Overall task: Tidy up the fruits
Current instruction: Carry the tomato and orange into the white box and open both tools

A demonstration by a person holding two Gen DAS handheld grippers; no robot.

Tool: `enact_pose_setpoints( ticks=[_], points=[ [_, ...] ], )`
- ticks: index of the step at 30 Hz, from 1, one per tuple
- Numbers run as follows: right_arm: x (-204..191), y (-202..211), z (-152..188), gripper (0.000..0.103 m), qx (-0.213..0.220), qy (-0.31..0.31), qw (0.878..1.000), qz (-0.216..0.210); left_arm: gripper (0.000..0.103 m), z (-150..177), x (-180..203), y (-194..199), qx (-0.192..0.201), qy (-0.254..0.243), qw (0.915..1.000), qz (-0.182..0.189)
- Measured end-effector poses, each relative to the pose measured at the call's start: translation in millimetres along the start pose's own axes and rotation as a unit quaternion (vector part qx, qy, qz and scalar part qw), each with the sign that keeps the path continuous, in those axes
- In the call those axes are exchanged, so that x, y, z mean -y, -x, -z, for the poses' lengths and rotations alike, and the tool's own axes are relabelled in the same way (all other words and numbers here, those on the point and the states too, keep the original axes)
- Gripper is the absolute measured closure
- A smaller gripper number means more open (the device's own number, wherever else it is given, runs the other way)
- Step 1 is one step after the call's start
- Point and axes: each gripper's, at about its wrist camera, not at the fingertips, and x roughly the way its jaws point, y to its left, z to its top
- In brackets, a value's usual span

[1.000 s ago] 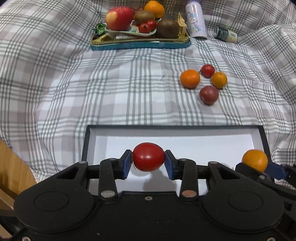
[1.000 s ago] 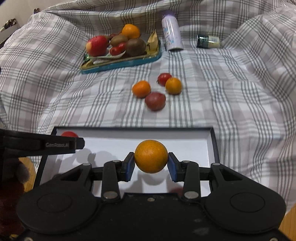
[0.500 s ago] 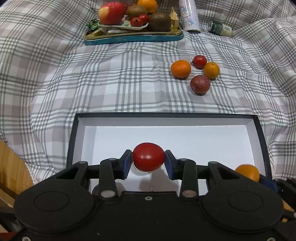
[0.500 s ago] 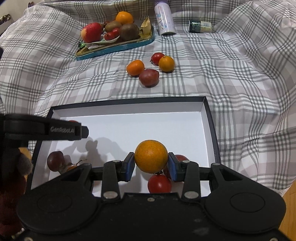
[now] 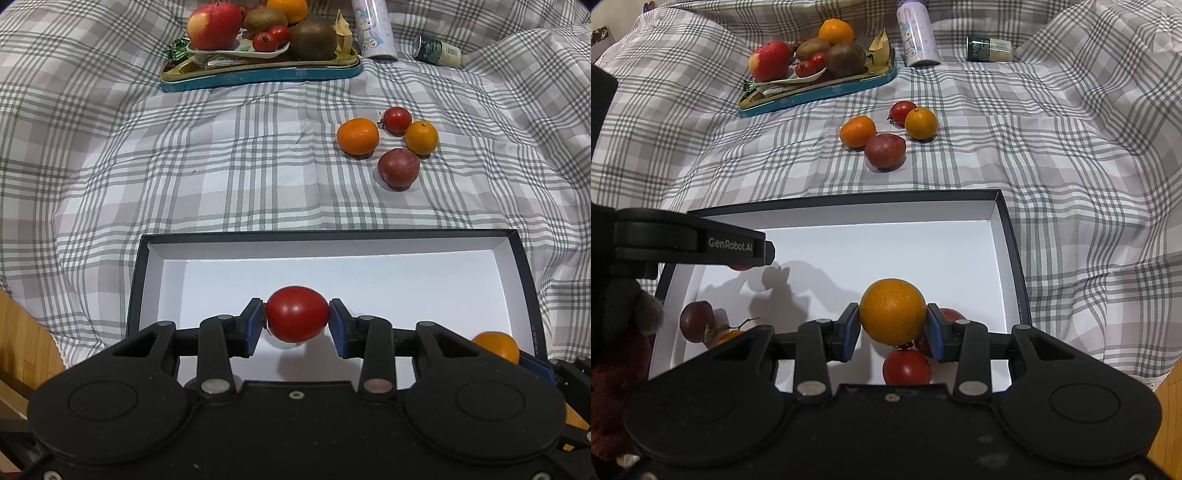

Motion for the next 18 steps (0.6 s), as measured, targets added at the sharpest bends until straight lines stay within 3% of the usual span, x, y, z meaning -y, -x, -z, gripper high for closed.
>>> enact_pose_setpoints(
  ticks=[8,18],
  points=[
    [-1.4,-4.0,-3.4,0.063,-0.002,0.003,1.0,0.001,0.056,4.0,3.4,12.7,0.014,-0.012,0.9998,-0.005],
    [-2.2,-4.8,-7.2,0.063,0.003,0.007,1.0,0.0,0.056,15.6,-3.3,20.4,0.0,0.0,1.0,-0.008]
  ],
)
